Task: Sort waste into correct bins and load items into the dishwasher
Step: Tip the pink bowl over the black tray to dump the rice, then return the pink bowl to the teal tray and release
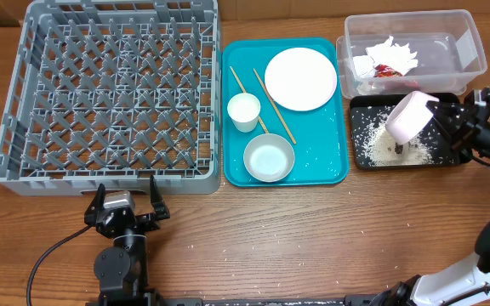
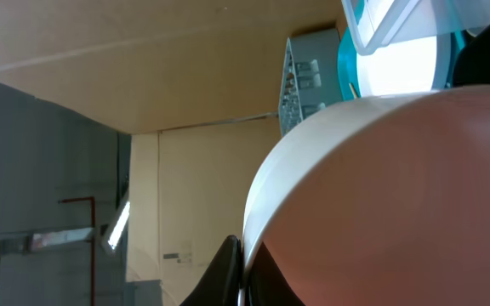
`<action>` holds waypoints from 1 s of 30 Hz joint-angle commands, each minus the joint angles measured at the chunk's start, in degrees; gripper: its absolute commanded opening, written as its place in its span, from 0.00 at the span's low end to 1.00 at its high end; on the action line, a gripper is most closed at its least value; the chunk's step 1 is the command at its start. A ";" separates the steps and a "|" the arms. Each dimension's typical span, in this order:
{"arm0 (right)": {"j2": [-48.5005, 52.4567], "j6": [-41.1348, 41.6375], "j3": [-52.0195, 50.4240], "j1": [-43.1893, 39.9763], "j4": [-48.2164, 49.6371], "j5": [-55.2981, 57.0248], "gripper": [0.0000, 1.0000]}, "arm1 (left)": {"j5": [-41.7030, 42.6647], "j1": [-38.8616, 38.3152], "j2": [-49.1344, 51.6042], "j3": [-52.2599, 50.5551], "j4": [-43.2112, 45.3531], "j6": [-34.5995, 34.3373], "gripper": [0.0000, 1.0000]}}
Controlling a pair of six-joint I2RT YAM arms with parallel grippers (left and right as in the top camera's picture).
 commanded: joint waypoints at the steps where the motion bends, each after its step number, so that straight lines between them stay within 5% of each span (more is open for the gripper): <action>1: -0.37 3.54 0.04 0.09 1.64 -1.90 0.04 | 0.31 0.31 -0.37 -0.24 0.07 1.49 1.00; 11: -0.50 0.63 0.04 3.54 -0.81 -1.90 0.04 | 0.31 0.31 -0.37 -0.24 0.07 1.49 1.00; 19: -2.32 -0.02 0.37 18.86 -1.01 9.84 0.04 | 0.31 0.31 -0.37 -0.24 0.07 1.49 1.00; 25: -7.78 0.55 6.27 32.79 -7.78 33.35 0.04 | 0.31 0.31 -0.37 -0.24 0.07 1.49 1.00; 30: -9.05 4.92 16.76 48.61 -18.62 70.25 0.04 | 0.31 0.31 -0.37 -0.24 0.07 1.49 1.00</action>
